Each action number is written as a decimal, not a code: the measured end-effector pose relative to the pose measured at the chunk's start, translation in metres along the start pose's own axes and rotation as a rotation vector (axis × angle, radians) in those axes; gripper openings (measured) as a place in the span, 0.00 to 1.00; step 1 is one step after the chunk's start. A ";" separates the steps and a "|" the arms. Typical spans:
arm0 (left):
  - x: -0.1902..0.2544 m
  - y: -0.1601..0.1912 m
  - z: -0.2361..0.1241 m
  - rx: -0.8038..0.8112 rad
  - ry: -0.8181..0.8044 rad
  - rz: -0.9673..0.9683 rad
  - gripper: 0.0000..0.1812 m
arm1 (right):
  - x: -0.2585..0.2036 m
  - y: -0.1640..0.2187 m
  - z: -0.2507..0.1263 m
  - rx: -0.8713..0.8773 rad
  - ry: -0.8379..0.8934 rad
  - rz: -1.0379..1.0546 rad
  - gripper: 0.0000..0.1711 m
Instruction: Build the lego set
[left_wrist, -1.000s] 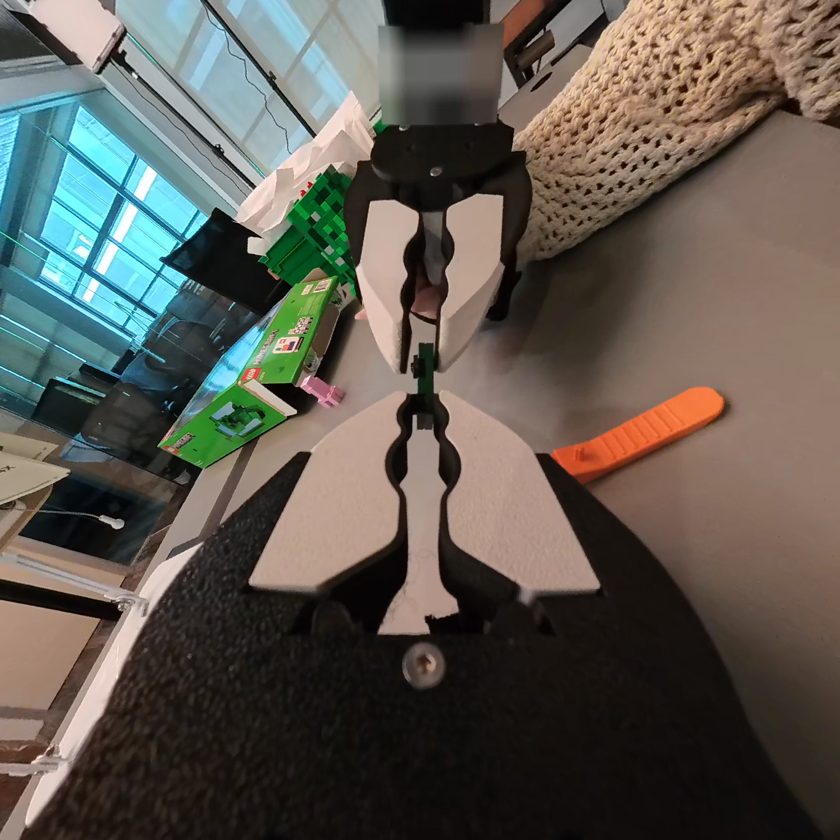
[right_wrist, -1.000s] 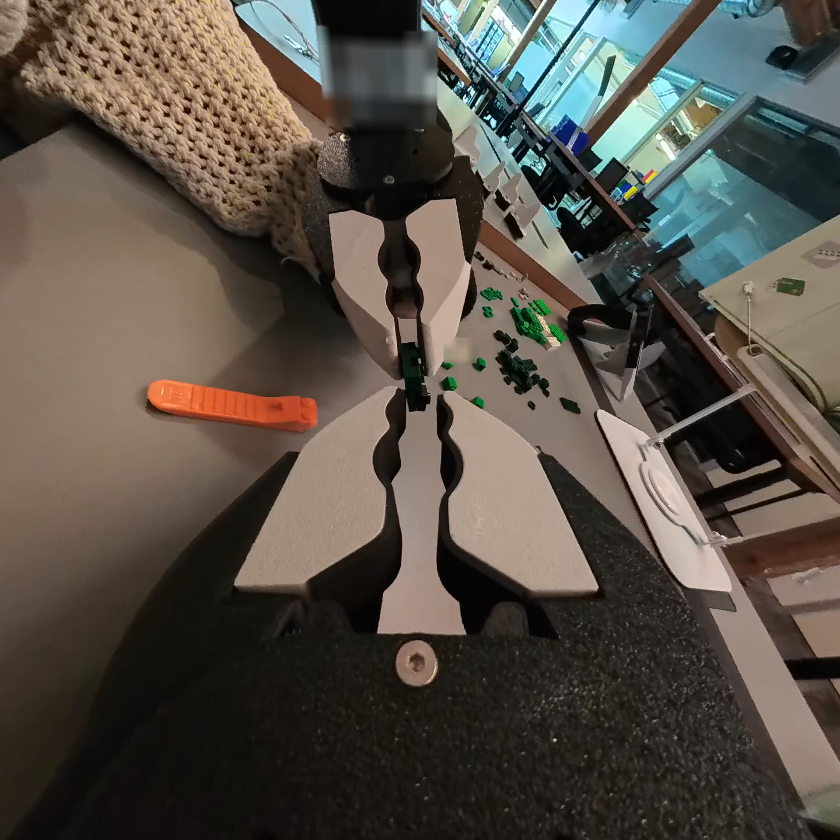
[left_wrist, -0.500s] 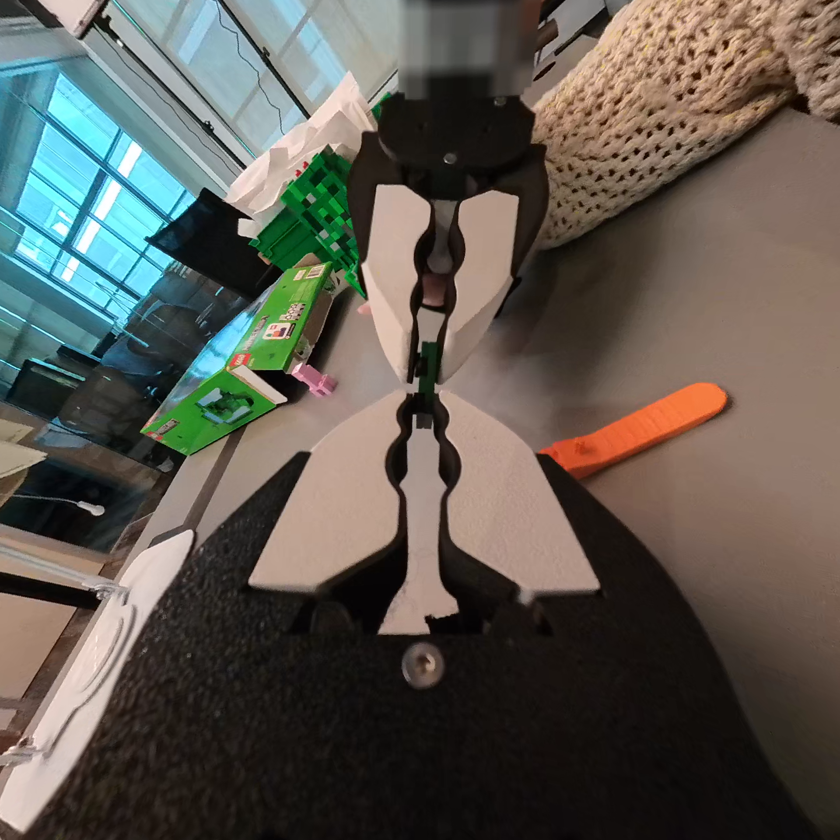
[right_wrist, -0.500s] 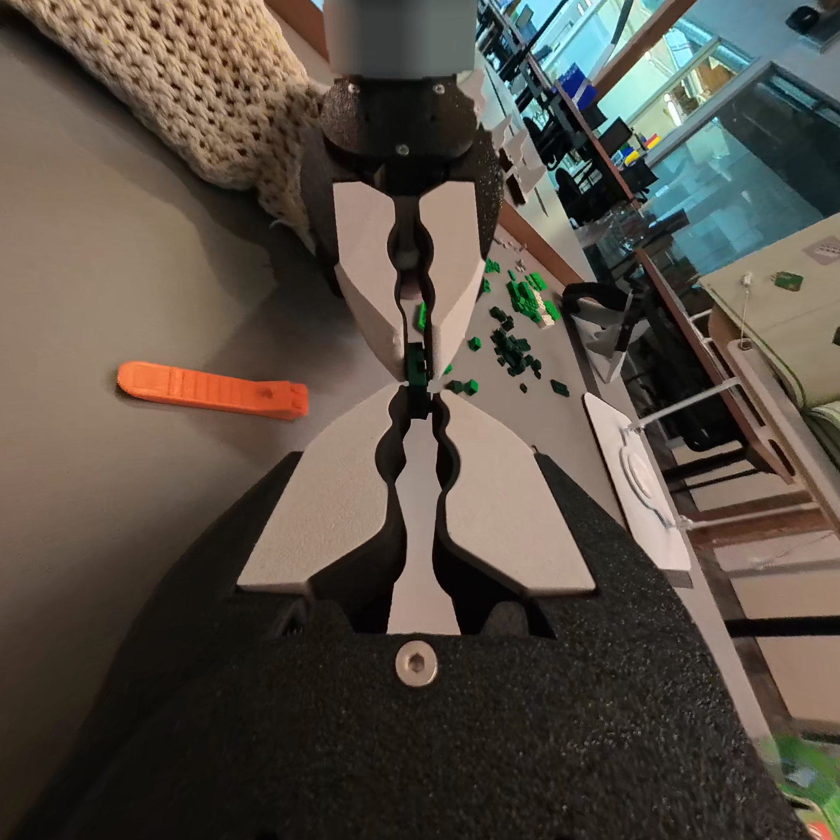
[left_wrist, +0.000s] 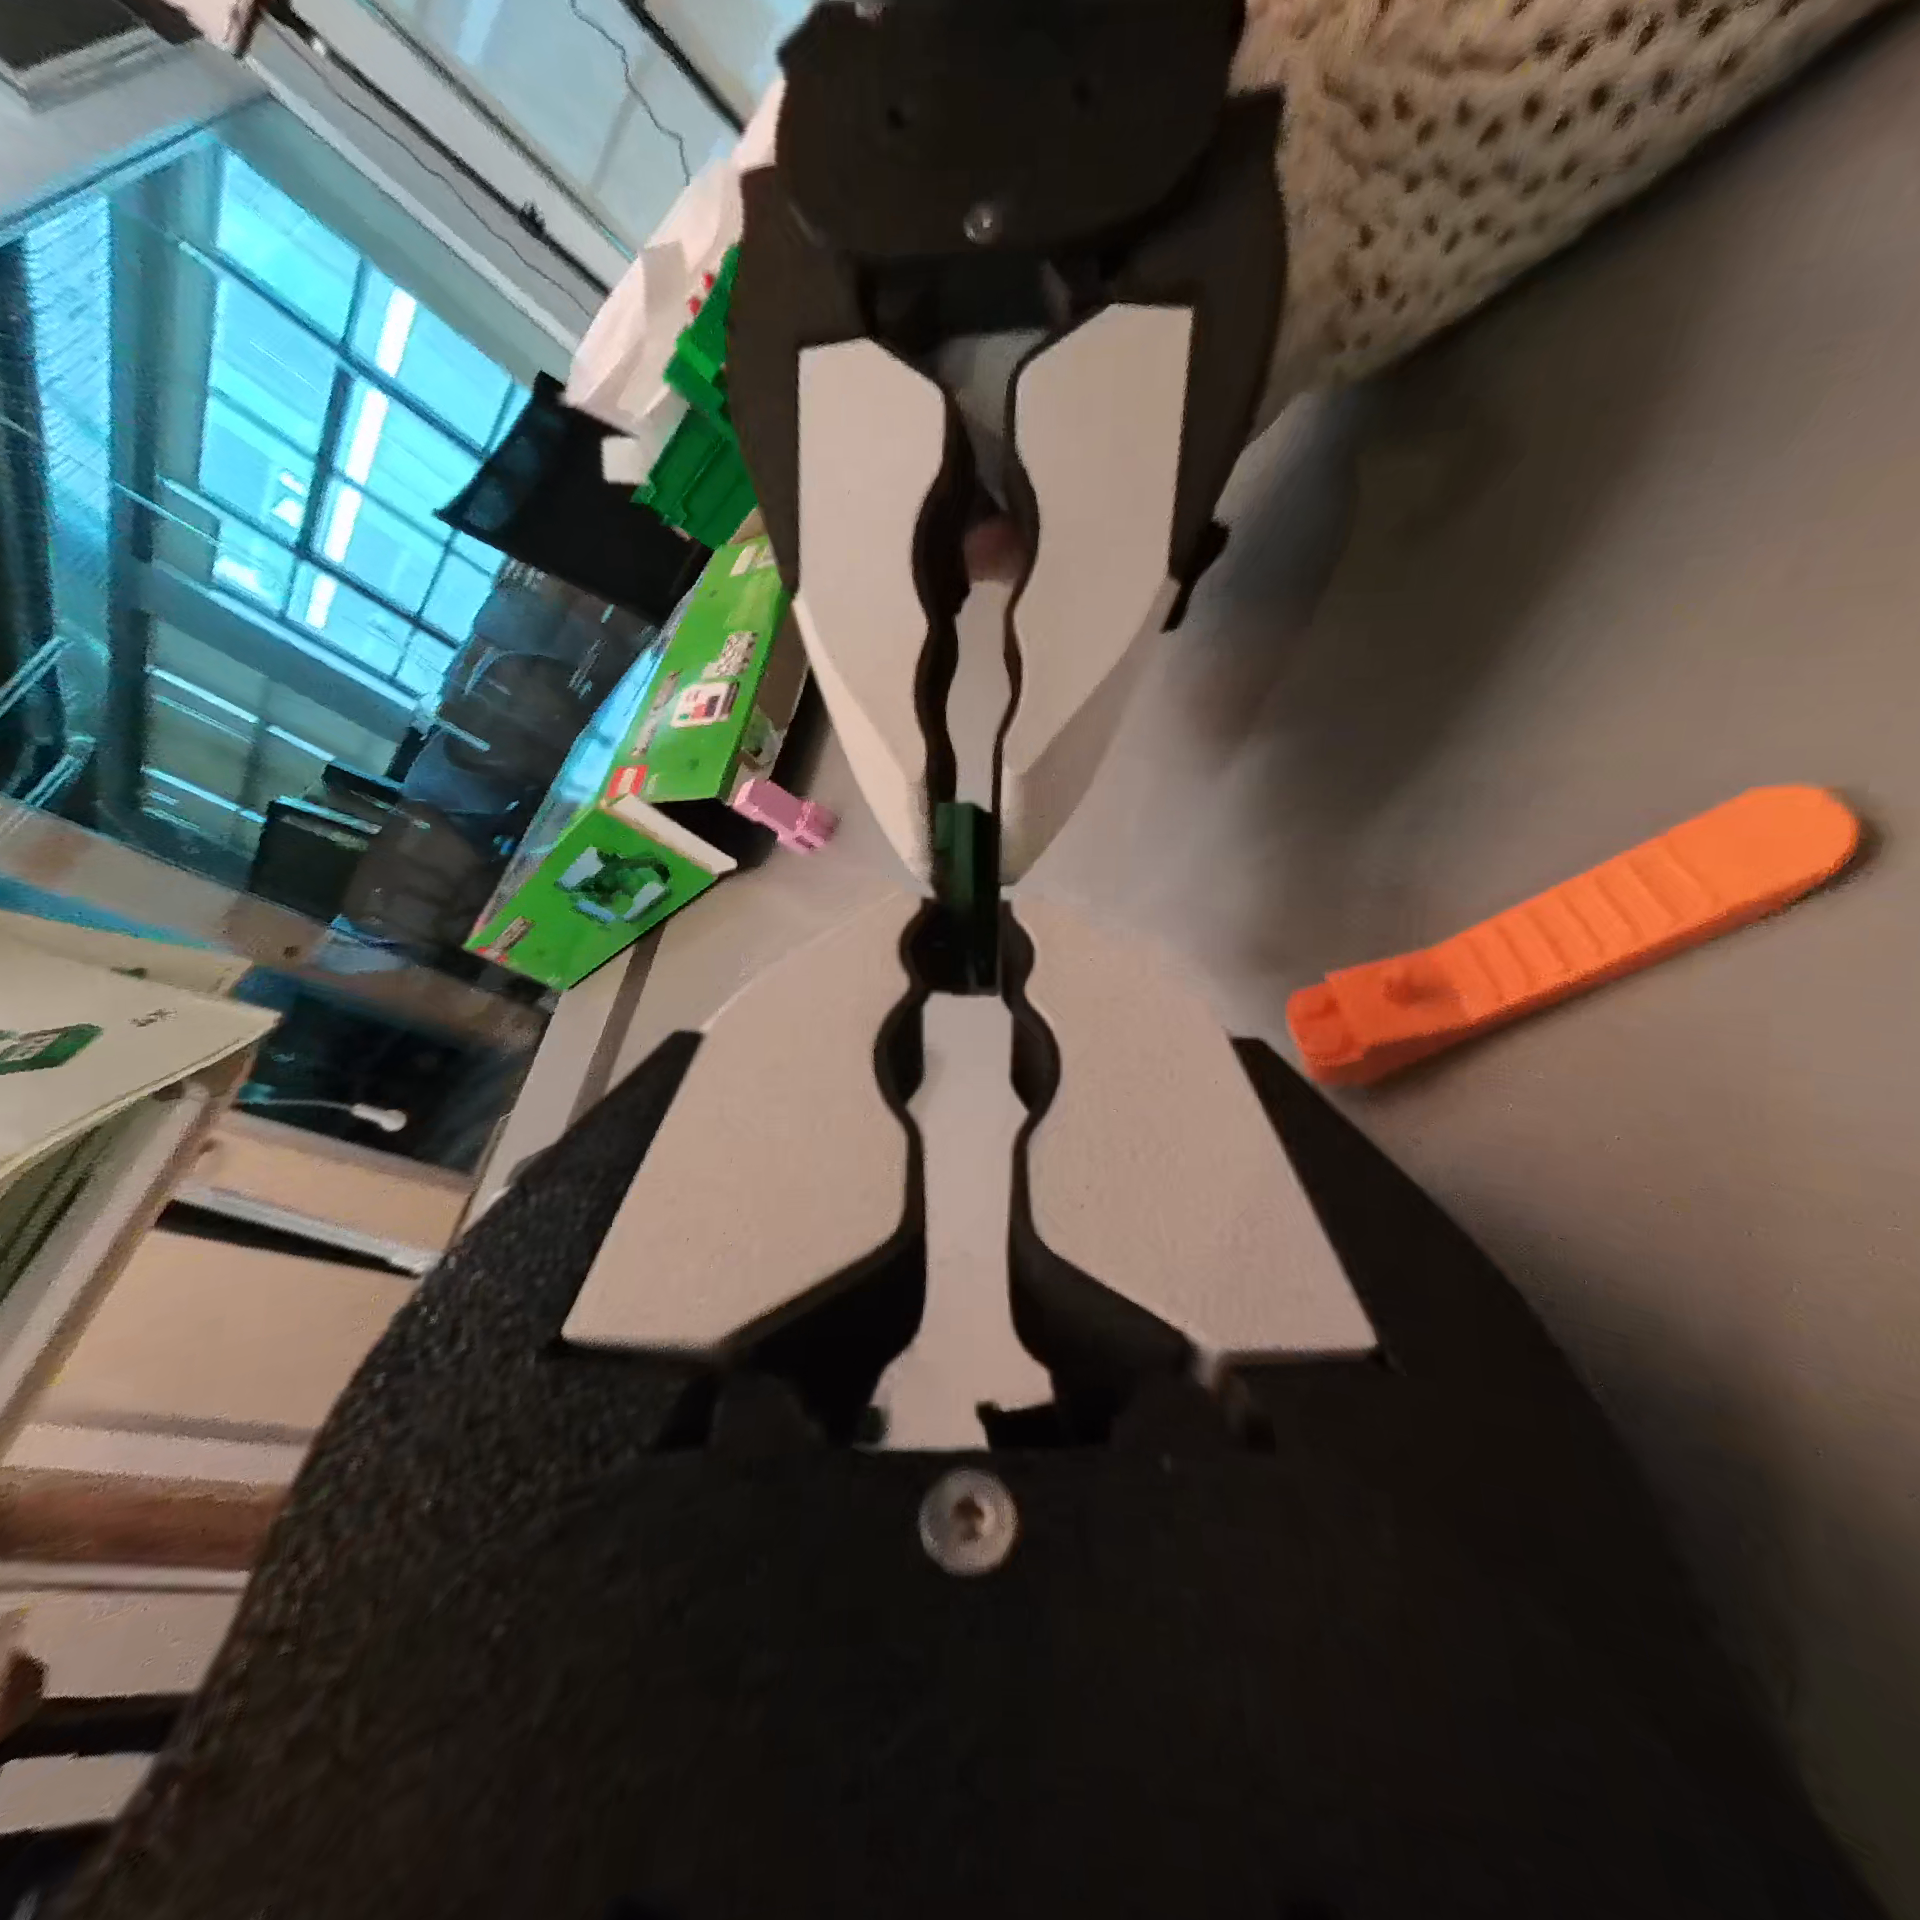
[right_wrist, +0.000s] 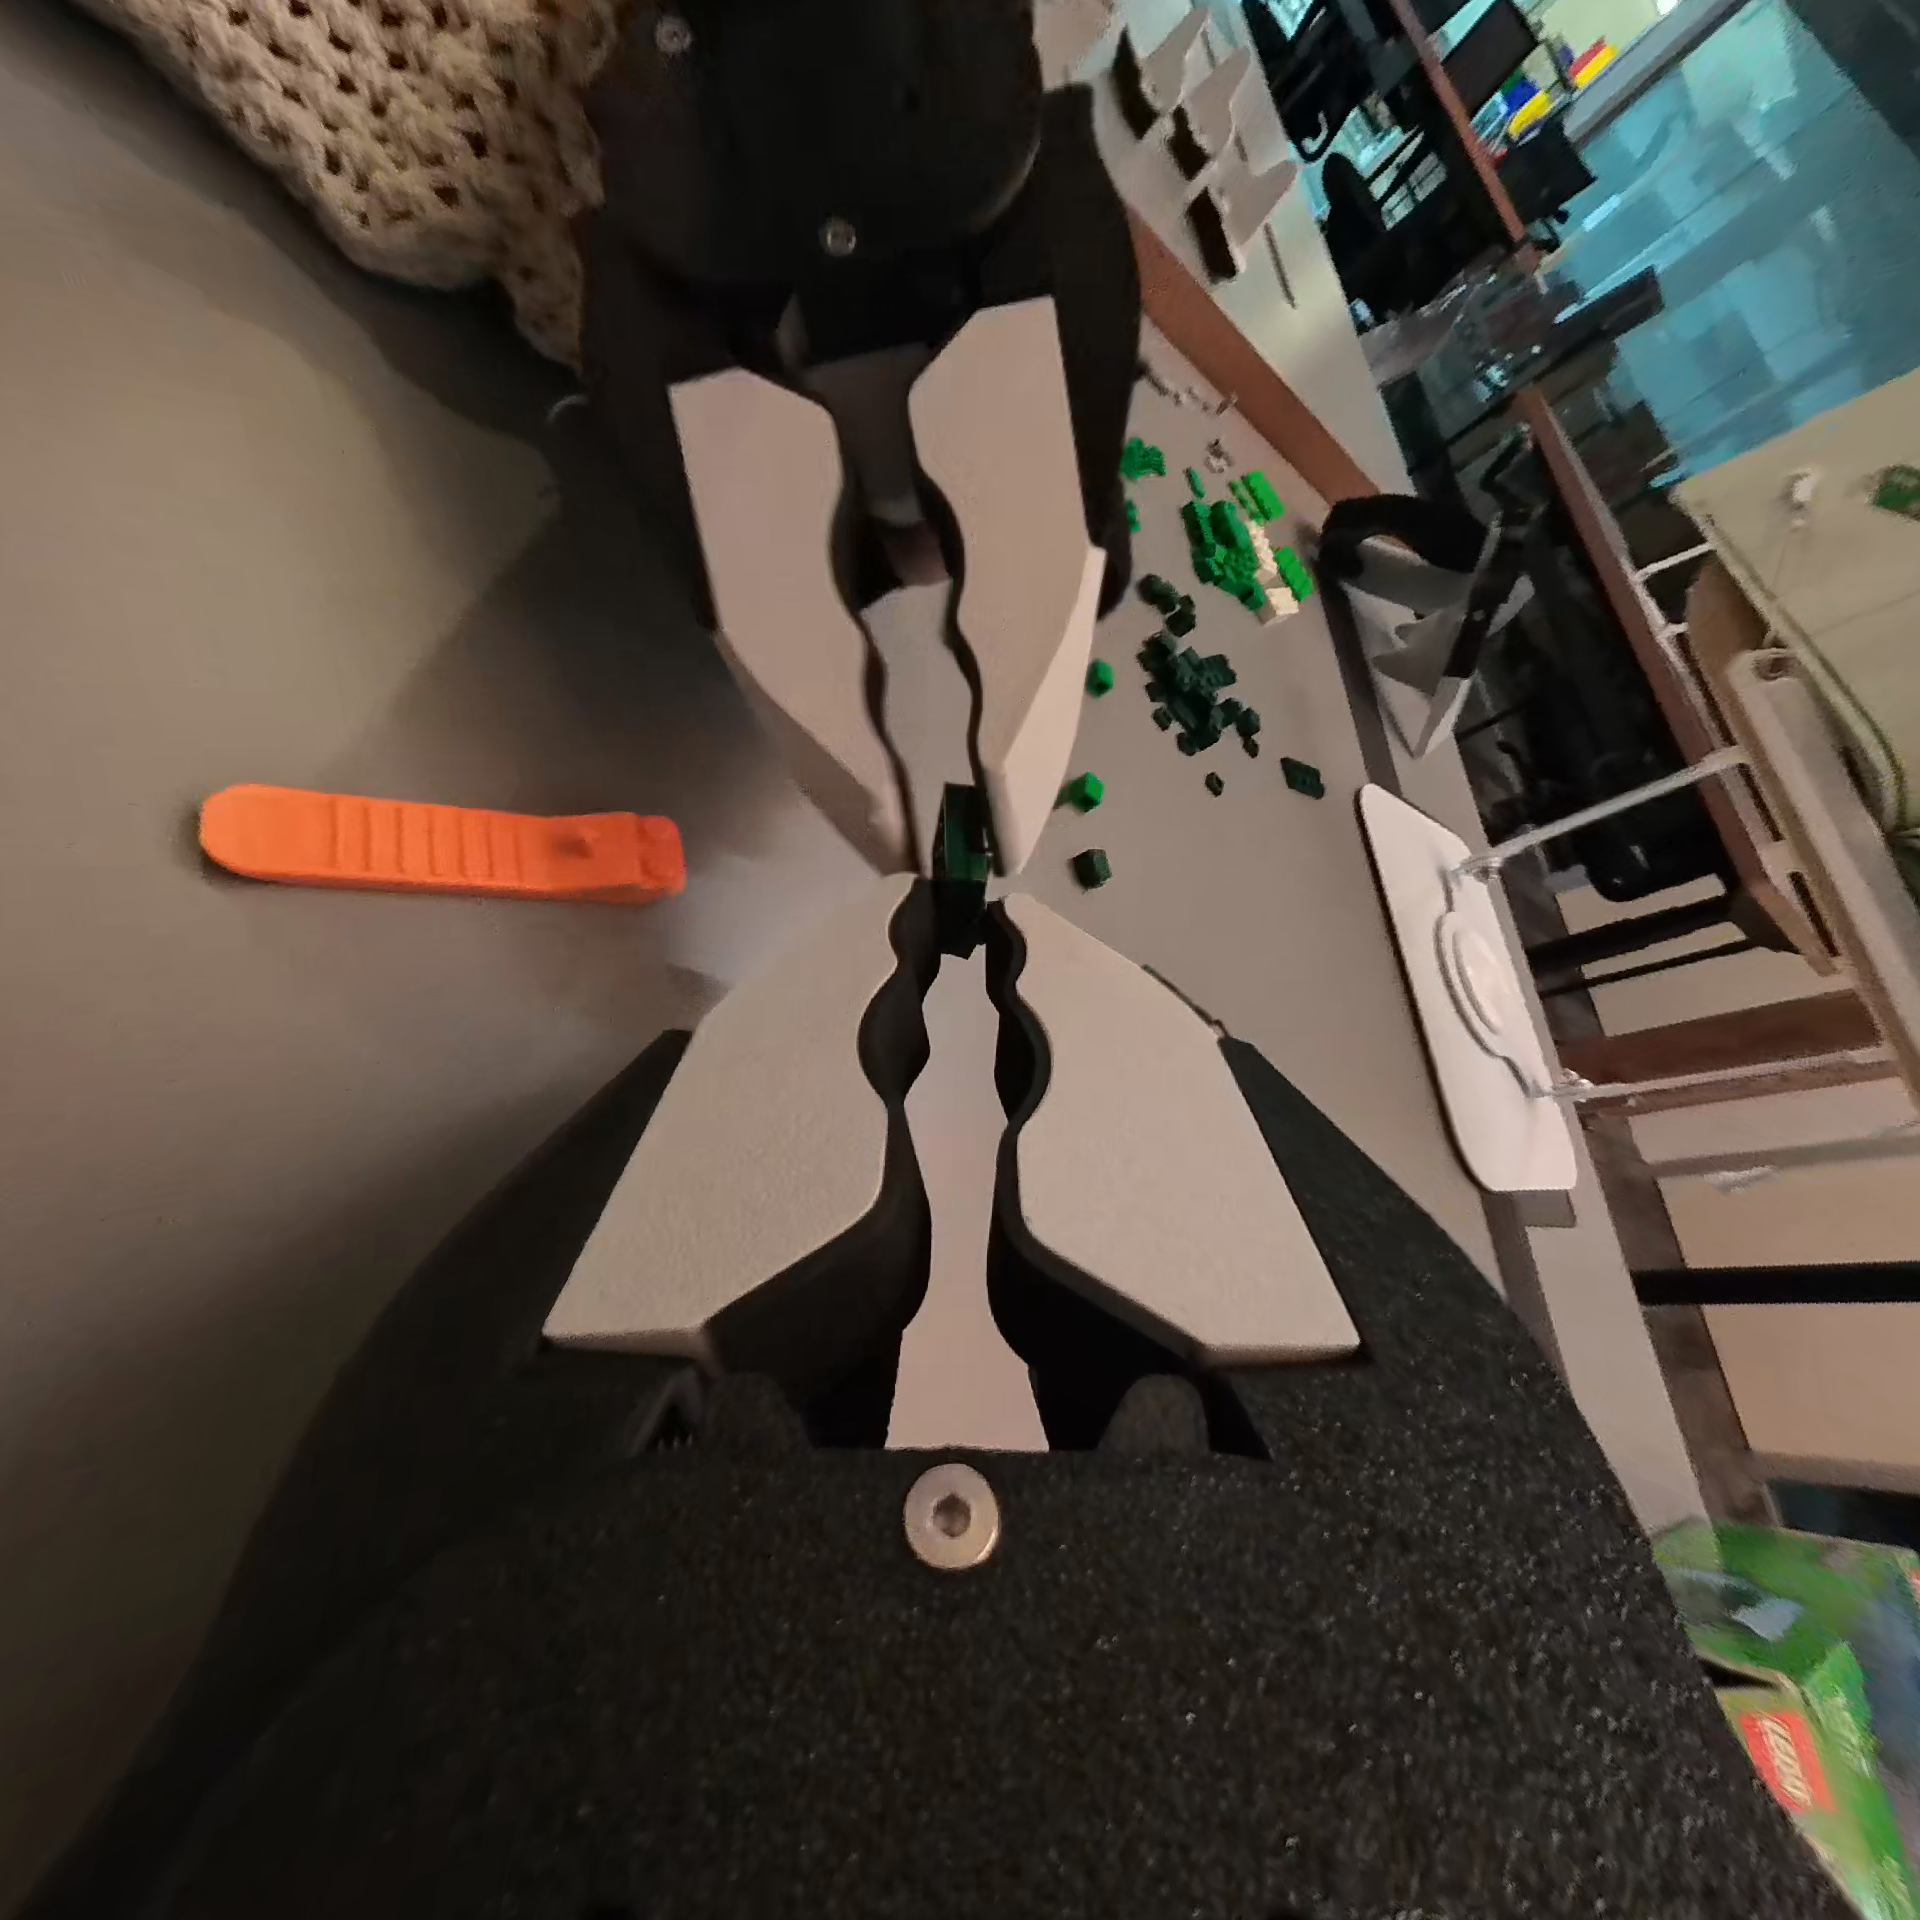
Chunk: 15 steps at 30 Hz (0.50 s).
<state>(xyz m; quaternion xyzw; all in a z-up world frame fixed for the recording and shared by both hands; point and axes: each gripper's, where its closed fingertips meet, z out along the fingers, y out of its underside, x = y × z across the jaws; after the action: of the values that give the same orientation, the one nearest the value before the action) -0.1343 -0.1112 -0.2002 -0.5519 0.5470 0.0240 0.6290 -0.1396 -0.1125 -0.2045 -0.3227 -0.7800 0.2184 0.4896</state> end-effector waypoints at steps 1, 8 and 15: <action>0.001 0.002 0.001 -0.023 -0.002 0.020 0.05 | -0.001 0.002 0.001 -0.013 -0.001 -0.007 0.05; -0.011 -0.016 -0.008 0.086 -0.052 -0.016 0.04 | 0.011 -0.021 -0.009 0.165 0.041 0.139 0.06; -0.021 -0.051 -0.026 0.382 0.002 -0.278 0.03 | 0.016 -0.050 -0.030 0.428 -0.018 0.289 0.13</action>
<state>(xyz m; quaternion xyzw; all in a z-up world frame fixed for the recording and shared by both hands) -0.1277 -0.1372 -0.1457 -0.4929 0.4609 -0.1671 0.7188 -0.1322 -0.1352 -0.1485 -0.3180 -0.6661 0.4492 0.5034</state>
